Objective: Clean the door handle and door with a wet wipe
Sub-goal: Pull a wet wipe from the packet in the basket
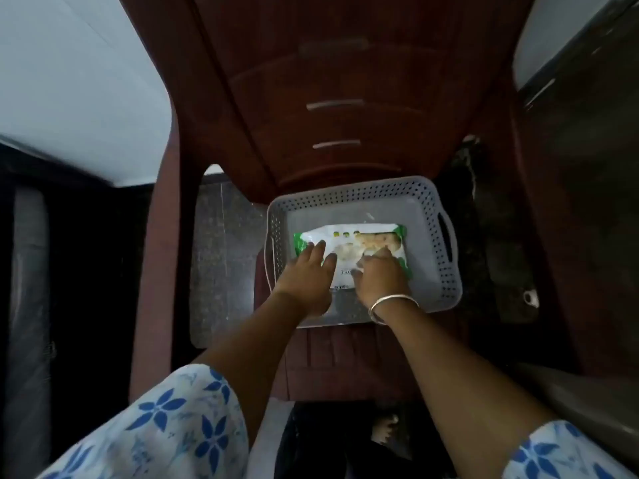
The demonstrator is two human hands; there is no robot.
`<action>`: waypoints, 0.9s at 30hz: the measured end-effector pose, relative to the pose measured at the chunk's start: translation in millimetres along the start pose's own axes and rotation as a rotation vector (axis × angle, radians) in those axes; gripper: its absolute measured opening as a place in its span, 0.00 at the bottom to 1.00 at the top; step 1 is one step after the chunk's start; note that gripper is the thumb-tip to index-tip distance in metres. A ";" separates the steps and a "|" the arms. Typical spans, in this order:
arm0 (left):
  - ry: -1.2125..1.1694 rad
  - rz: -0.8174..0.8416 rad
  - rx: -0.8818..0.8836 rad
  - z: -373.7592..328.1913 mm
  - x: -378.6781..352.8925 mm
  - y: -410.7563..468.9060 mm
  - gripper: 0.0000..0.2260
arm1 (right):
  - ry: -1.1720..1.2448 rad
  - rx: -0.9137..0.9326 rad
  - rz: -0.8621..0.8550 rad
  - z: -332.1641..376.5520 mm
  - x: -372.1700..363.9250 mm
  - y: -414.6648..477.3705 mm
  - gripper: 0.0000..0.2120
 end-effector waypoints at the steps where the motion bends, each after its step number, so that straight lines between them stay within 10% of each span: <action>1: 0.030 -0.019 -0.004 -0.4 -3.6 8.1 0.33 | 0.037 -0.023 -0.043 -1.0 -3.2 8.4 0.15; 16: -0.397 -0.303 0.059 7.1 -70.8 50.1 0.38 | 0.205 -0.277 -0.461 -11.6 -69.8 54.9 0.10; 27: -0.417 -0.304 0.000 2.6 -46.4 47.6 0.34 | 0.943 -0.382 -0.702 -9.9 -50.3 38.8 0.09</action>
Point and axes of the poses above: each hand's wrist, its own y-axis towards the middle knuckle, its own x-axis out of the back of the hand, z = x × y, the point moved 1 cm from there along y, towards the middle knuckle, and after that the axes turned 14 degrees about x, right-handed, at the moved point
